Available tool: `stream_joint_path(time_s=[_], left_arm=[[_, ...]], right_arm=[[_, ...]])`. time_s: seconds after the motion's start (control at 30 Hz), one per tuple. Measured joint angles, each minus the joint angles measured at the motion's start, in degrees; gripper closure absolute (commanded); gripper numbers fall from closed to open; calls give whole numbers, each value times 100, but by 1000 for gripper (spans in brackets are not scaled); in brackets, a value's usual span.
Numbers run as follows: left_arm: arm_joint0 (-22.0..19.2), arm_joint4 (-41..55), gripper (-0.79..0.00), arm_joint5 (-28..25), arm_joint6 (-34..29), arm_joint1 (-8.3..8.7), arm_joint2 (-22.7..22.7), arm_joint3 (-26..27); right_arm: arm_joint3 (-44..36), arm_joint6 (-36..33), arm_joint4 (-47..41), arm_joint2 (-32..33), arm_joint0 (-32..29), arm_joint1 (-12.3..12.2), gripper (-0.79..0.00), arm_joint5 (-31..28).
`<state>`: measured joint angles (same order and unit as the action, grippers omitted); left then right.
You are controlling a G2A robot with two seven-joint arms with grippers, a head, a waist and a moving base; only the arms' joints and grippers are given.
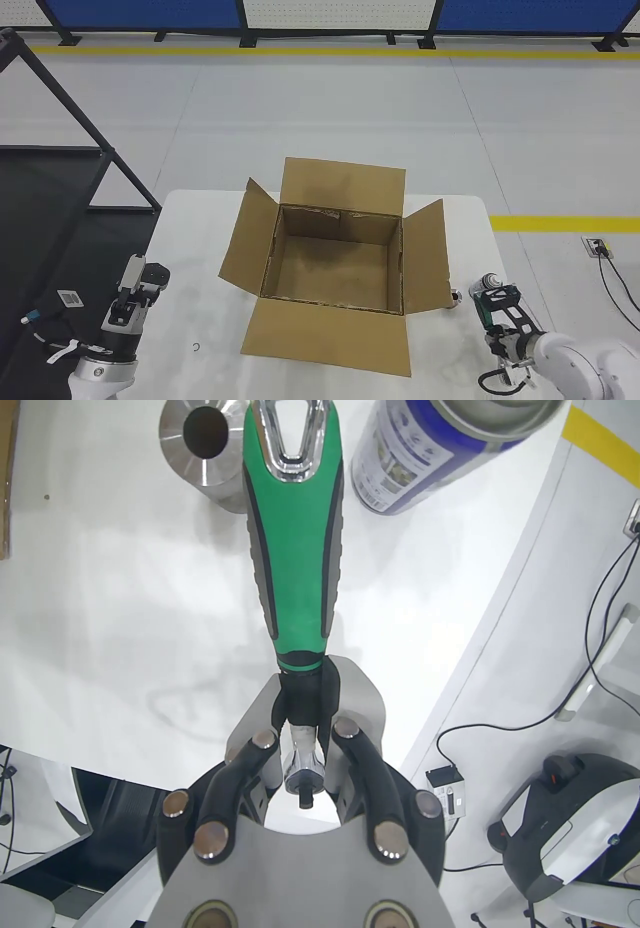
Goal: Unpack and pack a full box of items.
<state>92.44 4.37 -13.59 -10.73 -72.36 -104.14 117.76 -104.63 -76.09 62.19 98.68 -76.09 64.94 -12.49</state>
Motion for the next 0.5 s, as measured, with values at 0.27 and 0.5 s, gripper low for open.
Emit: stream_joint_path(time_s=[0.27, 0.5], left_arm=[[0, 0, -785, 0, 0, 0, 0, 0], [0, 0, -785, 0, 0, 0, 0, 0]], right_arm=[[120, -325, -210, 250, 81, -74, 0, 105], [434, -634, -383, 290, 286, -133, 0, 285]])
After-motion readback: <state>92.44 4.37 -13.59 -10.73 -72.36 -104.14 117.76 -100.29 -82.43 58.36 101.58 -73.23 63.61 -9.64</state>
